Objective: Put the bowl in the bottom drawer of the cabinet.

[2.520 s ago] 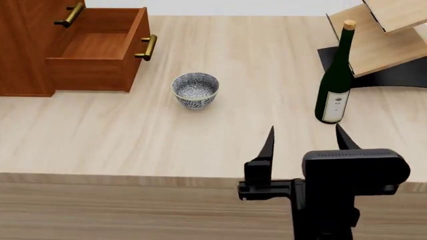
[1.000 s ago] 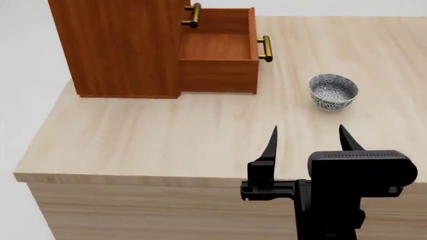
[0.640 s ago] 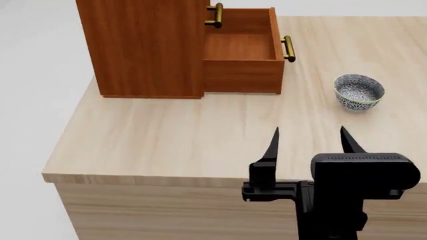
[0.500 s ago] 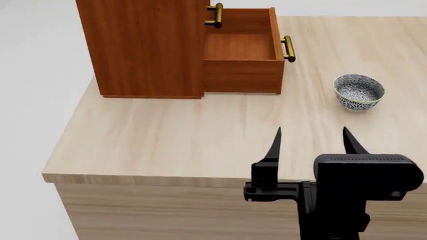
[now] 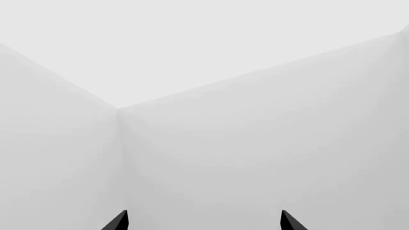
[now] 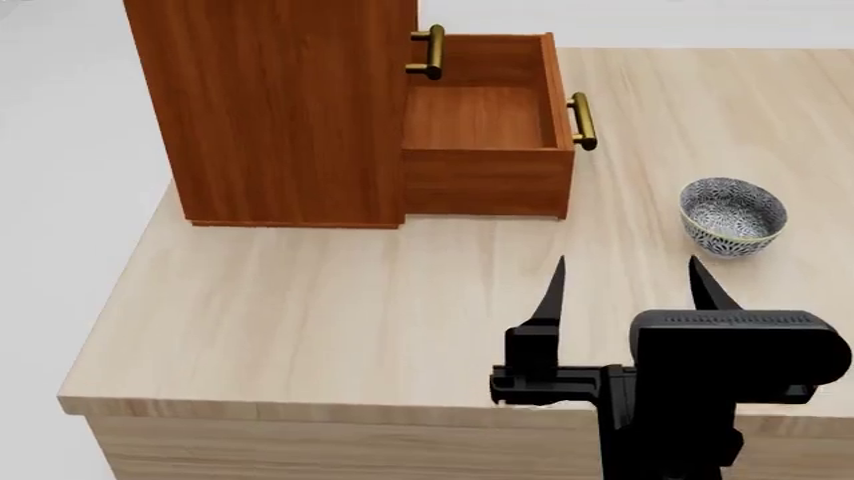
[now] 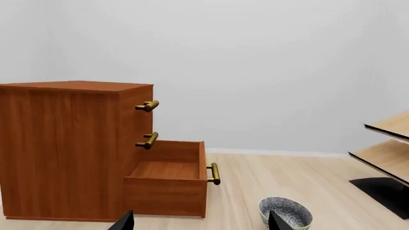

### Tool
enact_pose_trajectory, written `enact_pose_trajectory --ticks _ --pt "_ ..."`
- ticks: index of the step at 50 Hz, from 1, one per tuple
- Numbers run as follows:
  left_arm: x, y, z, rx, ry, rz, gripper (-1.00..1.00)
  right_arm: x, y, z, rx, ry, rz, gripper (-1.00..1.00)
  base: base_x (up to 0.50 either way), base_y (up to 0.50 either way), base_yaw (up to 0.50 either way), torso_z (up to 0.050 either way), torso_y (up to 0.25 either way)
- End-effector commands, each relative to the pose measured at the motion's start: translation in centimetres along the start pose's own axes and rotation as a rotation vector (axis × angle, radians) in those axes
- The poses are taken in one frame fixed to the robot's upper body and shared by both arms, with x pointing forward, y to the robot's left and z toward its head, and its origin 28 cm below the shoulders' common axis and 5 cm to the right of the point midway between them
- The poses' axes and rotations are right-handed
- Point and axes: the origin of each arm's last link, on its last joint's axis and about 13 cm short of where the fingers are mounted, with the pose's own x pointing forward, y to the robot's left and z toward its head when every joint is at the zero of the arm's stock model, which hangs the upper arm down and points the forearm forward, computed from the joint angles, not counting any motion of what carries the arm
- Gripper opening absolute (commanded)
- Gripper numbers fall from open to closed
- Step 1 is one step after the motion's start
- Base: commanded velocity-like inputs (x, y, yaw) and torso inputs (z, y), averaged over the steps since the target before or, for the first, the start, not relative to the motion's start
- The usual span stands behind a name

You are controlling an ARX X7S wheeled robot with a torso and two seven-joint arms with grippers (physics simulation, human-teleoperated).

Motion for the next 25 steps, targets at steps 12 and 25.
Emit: enact_pose_trajectory --ticks 12,25 --pt "-0.07 0.08 0.01 -0.002 -0.004 0.002 1.0 0.05 0.04 -0.02 -0.004 0.001 0.003 1.0 0.3 0.0 0.0 0.0 0.0" --pt "-0.11 0.12 0.08 -0.002 -0.009 0.004 1.0 -0.04 -0.01 0.1 -0.005 -0.001 0.003 1.0 0.29 0.0 0.0 0.0 0.0"
